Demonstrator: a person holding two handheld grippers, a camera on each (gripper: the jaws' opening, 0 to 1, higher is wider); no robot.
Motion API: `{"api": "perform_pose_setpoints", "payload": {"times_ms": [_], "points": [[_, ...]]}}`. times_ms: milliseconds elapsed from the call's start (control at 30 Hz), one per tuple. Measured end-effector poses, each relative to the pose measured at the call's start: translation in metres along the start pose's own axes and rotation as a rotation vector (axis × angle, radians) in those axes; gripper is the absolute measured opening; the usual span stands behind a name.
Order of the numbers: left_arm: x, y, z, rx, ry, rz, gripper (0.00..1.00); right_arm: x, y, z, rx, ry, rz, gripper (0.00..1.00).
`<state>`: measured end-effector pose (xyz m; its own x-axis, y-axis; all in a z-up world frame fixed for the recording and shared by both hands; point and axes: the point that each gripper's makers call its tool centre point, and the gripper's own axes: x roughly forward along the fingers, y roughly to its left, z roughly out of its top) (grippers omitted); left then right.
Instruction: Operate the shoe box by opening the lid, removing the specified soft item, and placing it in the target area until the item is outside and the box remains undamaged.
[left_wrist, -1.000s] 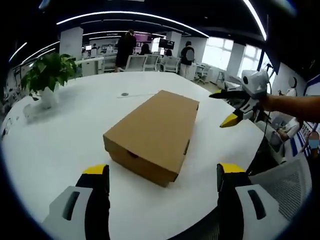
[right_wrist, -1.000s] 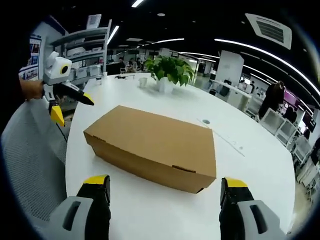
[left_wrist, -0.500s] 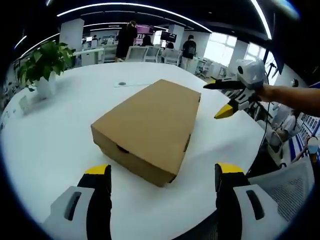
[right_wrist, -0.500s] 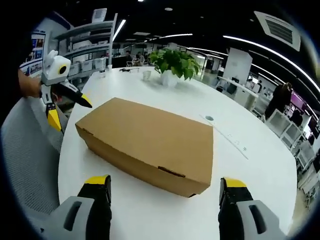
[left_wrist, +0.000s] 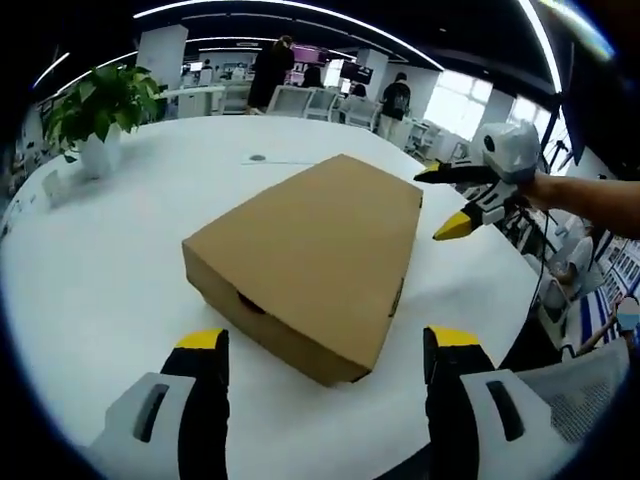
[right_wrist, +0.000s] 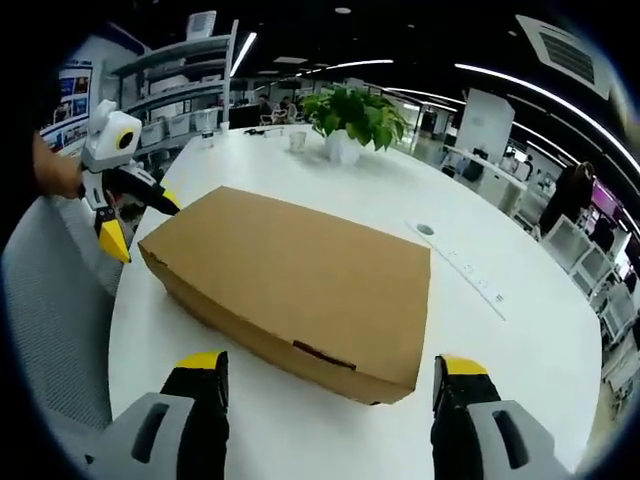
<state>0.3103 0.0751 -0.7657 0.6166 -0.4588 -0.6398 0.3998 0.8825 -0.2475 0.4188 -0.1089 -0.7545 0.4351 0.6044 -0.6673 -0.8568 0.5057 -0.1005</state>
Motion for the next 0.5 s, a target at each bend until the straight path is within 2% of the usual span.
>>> {"api": "perform_pose_setpoints", "payload": {"times_ms": [267, 500], "points": [[0.011, 0.007, -0.007, -0.028, 0.019, 0.022, 0.78, 0.009, -0.005, -0.003, 0.015, 0.015, 0.008, 0.75], [0.013, 0.006, -0.012, -0.046, 0.026, 0.016, 0.69, 0.012, -0.005, -0.007, 0.009, 0.033, 0.007, 0.69]]}}
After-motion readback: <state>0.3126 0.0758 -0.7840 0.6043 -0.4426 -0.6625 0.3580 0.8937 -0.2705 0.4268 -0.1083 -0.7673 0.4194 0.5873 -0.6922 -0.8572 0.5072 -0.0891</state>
